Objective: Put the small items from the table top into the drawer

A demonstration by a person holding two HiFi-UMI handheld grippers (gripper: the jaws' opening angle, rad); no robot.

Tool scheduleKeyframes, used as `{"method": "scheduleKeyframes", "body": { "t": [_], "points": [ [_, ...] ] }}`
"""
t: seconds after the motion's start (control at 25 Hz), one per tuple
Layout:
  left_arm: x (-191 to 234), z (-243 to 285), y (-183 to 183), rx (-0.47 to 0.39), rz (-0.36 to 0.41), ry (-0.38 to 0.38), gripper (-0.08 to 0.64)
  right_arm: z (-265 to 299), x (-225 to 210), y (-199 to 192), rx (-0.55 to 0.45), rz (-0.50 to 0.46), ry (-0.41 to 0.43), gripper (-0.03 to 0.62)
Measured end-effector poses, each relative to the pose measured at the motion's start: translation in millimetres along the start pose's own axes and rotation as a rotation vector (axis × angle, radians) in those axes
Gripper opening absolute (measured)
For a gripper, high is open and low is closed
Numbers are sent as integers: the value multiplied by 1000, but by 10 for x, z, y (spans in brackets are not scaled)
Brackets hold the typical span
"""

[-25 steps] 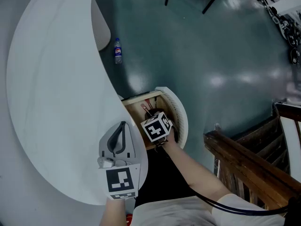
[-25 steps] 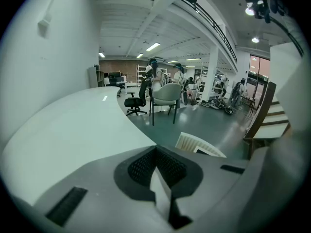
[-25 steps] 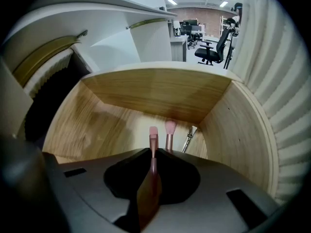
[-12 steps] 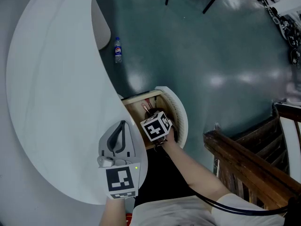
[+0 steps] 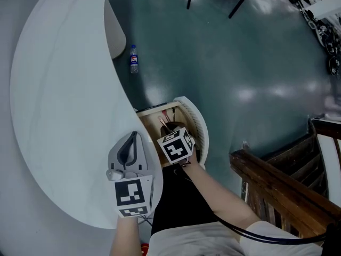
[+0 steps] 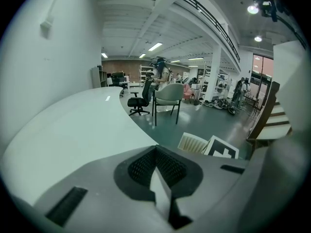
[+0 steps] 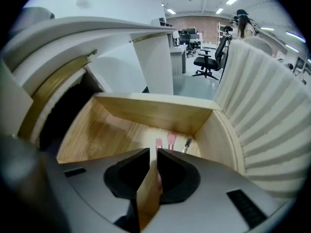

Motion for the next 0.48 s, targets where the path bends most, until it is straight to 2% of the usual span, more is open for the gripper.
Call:
{"method": "scheduleKeyframes", "body": {
  "t": [0.2, 0.28, 0.48],
  "points": [
    [36, -3, -8, -5, -33, 29, 23, -377, 53, 219, -100, 2, 20, 60],
    [77, -47, -44, 12, -22, 62, 23, -536, 98, 290, -134, -10, 30, 60],
    [39, -328, -128, 5, -46, 120, 23, -1037, 160, 276, -206, -21, 58, 60]
  ]
}}
Point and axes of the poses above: the fingertips, and each gripper's own axes: z forward along the fingers, x to its left, y out of its top, the point moved 2 cm from there along -z, backward along the fingers, and after that the axes turned 2 degrees about y, right-handed, at the moved point
